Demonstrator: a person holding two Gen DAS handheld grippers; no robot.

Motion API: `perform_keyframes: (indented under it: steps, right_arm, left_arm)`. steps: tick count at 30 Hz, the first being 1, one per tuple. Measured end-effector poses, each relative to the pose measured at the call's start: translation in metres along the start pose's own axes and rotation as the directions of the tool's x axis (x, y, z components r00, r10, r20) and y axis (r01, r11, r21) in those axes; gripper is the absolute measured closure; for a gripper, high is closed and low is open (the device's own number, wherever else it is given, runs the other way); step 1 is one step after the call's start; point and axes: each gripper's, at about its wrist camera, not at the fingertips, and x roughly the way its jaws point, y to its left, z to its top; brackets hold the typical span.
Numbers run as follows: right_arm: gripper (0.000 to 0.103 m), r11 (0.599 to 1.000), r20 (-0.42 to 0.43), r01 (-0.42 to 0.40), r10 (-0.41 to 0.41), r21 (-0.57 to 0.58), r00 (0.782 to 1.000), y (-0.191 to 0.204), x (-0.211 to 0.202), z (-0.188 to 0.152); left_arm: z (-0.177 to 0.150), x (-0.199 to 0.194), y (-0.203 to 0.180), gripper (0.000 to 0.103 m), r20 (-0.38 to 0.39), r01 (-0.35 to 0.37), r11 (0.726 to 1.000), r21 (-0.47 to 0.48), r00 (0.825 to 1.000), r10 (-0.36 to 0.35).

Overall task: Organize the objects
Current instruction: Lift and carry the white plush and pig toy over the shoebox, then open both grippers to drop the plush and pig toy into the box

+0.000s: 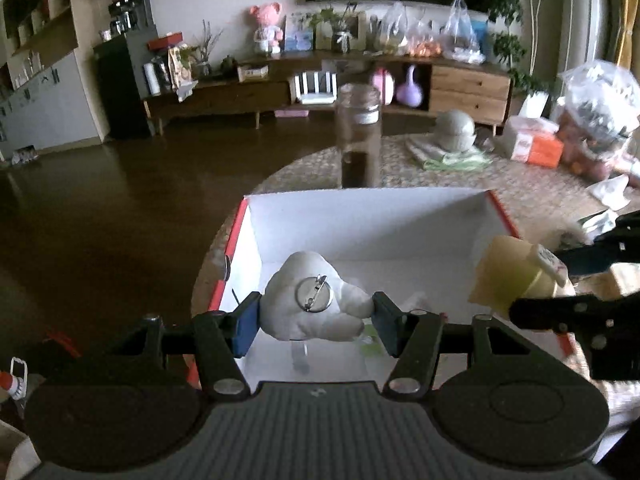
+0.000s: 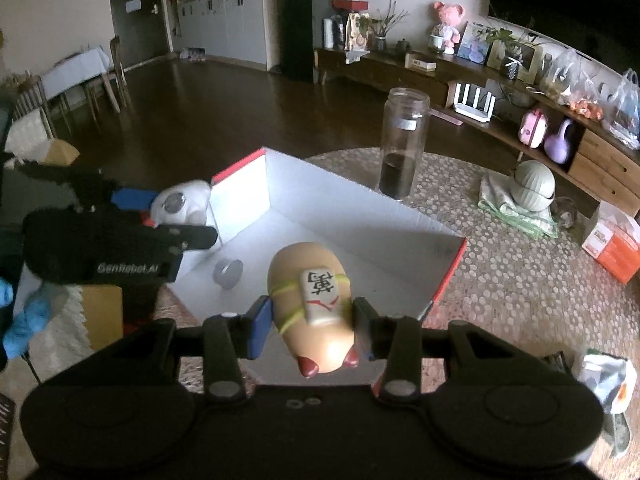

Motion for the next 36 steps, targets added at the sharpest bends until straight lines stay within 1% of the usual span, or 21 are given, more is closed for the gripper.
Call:
perform_keyframes:
  steps: [4, 11, 13, 16, 22, 25, 29, 30, 35, 36]
  right_arm:
    - [0.06, 0.999, -0.032, 0.034, -0.035, -0.009, 0.999, -0.003, 0.026, 0.003]
    - [0.06, 0.999, -0.084, 0.049, -0.048, 0.014, 0.995, -0.006, 0.061, 0.009]
    - [0.06, 0.998, -0.096, 0.058, -0.057, 0.01, 0.994, -0.005, 0.069, 0.009]
    - [0.06, 0.998, -0.116, 0.058, -0.056, 0.017, 0.992, -0.006, 0.079, 0.009]
    - [0.059, 0.998, -0.115, 0.068, -0.067, 0.0, 0.991, -0.005, 0.089, 0.008]
    - [0.059, 0.998, -0.116, 0.07, -0.07, -0.001, 0.991, -0.005, 0.092, 0.01]
    - [0.059, 0.997, -0.12, 0.077, -0.076, -0.002, 0.99, -0.006, 0.097, 0.014]
    - [0.058, 0.997, -0.12, 0.076, -0.076, -0.002, 0.99, -0.006, 0.096, 0.014]
    - [0.057, 0.997, -0.124, 0.082, -0.081, 0.002, 0.989, -0.007, 0.099, 0.017]
    - [0.056, 0.997, -0.125, 0.081, -0.08, 0.002, 0.989, -0.007, 0.099, 0.016]
  left_arm:
    - [0.009, 0.03, 0.002, 0.044, -0.052, -0.006, 1.0, 0.006, 0.999, 0.006]
    - [0.018, 0.071, -0.007, 0.044, -0.122, -0.006, 0.999, 0.037, 0.993, 0.01]
    - [0.02, 0.085, -0.008, 0.044, -0.165, 0.007, 1.0, 0.025, 0.986, -0.003]
    - [0.02, 0.102, -0.008, 0.044, -0.225, 0.0, 1.0, 0.001, 0.974, 0.0]
    - [0.017, 0.118, -0.005, 0.044, -0.275, 0.002, 1.0, -0.011, 0.961, -0.005]
    - [0.017, 0.124, -0.003, 0.044, -0.306, 0.004, 1.0, -0.021, 0.952, -0.01]
    - [0.018, 0.128, -0.004, 0.044, -0.326, 0.006, 1.0, -0.024, 0.945, -0.014]
    - [0.018, 0.129, -0.004, 0.044, -0.336, 0.007, 1.0, -0.026, 0.942, -0.015]
    - [0.016, 0.138, -0.002, 0.044, -0.412, 0.014, 0.999, -0.031, 0.911, -0.026]
    - [0.016, 0.139, -0.002, 0.043, -0.418, 0.017, 0.999, -0.031, 0.908, -0.029]
